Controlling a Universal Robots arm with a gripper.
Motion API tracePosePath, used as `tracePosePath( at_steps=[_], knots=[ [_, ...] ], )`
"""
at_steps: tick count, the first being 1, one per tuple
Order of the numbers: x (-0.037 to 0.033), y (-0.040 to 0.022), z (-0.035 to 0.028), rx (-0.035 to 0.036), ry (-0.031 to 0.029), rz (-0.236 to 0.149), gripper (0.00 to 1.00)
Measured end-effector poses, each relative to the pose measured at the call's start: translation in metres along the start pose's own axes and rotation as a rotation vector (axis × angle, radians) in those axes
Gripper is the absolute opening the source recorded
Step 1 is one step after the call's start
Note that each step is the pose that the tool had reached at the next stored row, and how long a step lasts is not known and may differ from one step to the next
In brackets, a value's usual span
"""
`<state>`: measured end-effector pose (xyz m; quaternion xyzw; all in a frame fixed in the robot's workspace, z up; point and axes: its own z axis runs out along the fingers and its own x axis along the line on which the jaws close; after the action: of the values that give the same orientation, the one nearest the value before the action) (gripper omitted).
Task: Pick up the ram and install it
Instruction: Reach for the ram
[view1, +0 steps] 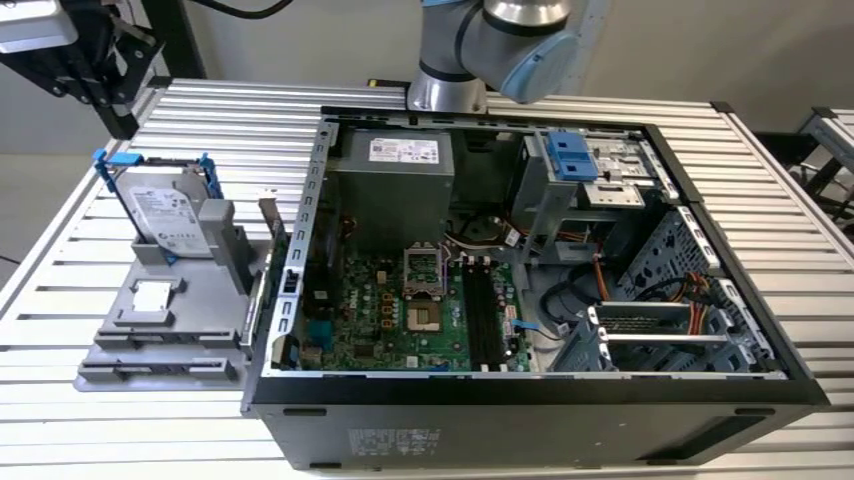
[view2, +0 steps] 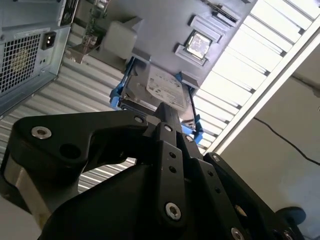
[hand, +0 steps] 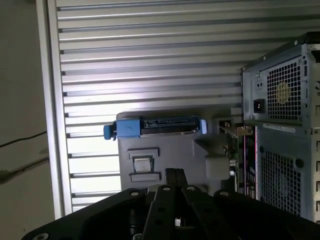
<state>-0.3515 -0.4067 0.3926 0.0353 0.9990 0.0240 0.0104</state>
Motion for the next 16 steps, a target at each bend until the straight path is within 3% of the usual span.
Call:
tracePosePath(
  at_steps=[2,4,11,16],
  knots=[
    [0.0001,-0.0011,-0.0001,-0.0001,0.0001,-0.002,0.0],
    [-0.0002,-0.0063,-0.0003,-0.0001,0.0002,-0.003,0.0],
    [-0.0022,-0.033,-0.0014,0.0,0.0002,-0.003,0.0],
    [-0.0033,-0.0485,-0.0019,-0.0001,0.0001,-0.003,0.0]
  ],
)
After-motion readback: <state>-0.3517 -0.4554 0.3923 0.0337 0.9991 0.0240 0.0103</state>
